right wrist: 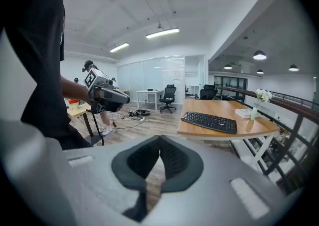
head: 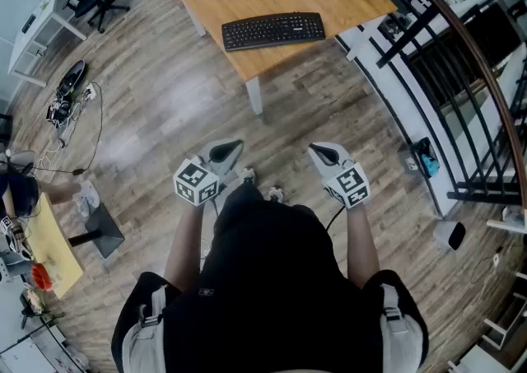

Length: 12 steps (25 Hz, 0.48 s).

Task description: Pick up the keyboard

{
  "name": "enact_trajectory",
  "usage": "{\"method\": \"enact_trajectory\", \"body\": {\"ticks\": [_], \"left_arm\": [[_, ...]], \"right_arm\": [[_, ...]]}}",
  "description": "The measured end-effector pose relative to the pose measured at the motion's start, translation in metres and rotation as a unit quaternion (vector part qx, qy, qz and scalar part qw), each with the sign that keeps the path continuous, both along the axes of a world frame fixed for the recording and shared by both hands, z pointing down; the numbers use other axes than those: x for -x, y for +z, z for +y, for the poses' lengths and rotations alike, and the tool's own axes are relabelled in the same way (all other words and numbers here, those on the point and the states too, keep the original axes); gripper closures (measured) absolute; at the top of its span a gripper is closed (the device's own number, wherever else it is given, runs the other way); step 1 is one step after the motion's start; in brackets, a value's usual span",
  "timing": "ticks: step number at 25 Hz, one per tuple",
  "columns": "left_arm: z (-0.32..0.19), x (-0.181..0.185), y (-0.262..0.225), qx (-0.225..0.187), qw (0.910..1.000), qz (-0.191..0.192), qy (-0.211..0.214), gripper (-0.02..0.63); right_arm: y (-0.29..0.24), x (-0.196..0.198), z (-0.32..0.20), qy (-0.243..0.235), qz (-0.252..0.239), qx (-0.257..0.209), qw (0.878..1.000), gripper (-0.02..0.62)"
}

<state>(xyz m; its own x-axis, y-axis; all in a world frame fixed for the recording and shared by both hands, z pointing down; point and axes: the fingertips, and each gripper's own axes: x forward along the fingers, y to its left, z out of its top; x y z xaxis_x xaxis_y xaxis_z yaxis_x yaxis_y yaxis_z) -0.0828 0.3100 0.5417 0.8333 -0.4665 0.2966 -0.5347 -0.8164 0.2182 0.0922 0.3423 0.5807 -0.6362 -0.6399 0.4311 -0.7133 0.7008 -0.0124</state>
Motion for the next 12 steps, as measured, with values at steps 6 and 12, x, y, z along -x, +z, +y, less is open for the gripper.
{"method": "enact_trajectory", "body": {"ticks": [6,12], "left_arm": [[-0.0015,0.0049,0.0002,0.000,1.0000,0.001,-0.007,0.595],[0.0060,0.0072,0.0044,0.002,0.9999,0.004,-0.013,0.595]], "right_arm": [[-0.0037,0.0020,-0.0025,-0.001,0.000,-0.004,1.000,0.594],[-0.0021,0.0011,0.0036,0.002,0.000,-0.005,1.000,0.594]]}}
